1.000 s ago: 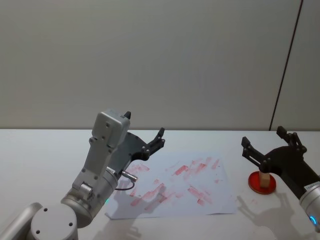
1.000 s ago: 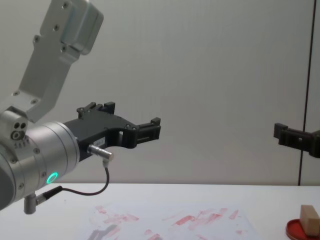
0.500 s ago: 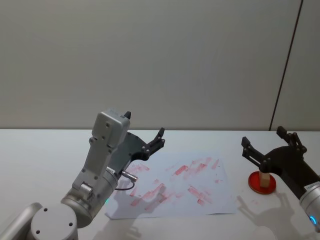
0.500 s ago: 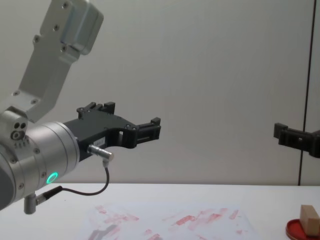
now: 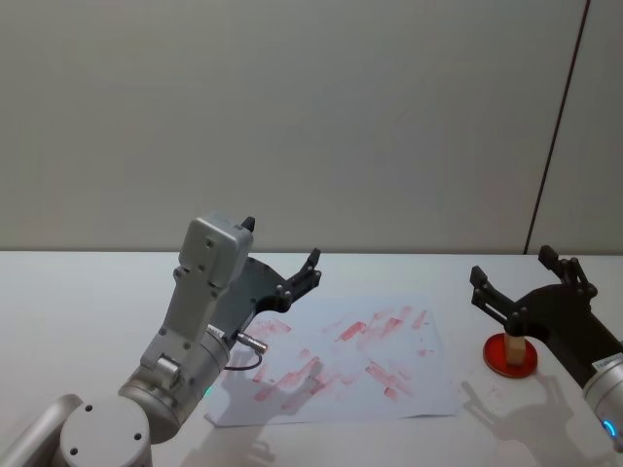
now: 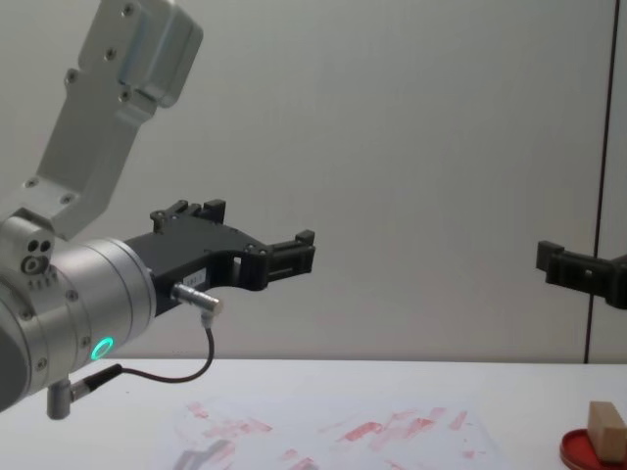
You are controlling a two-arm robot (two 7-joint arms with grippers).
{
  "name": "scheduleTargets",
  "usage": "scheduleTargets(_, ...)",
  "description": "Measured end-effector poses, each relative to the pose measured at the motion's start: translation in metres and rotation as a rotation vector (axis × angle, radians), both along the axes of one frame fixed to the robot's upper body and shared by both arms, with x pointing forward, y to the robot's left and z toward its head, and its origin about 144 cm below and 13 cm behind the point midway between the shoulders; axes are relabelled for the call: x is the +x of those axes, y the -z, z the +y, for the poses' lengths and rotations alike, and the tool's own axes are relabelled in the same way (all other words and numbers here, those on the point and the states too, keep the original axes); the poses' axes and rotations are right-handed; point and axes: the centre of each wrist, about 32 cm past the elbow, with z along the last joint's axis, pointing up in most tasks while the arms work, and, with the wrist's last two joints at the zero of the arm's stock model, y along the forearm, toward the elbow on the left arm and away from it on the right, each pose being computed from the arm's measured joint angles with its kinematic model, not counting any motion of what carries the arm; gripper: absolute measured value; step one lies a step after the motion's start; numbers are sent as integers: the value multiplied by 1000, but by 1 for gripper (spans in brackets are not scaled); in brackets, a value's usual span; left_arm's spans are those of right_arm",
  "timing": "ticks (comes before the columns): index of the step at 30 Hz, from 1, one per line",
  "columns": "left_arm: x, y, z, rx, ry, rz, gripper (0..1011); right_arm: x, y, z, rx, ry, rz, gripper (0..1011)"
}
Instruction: Use the one hand to pick up the stamp and affix it onto the A4 paper.
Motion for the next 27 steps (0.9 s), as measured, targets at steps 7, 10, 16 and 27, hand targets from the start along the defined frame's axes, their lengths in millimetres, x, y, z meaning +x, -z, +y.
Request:
scheduleTargets(7,0,0,0,0,0,0,1003,0,0,0,0,0,0,1001)
scheduleTargets(10,0,0,0,0,0,0,1003,0,0,0,0,0,0,1001)
scheduleTargets(16,0,0,0,0,0,0,1002,0,0,0,0,0,0,1001)
scheduleTargets(27,0,0,0,0,0,0,1002,0,0,0,0,0,0,1001)
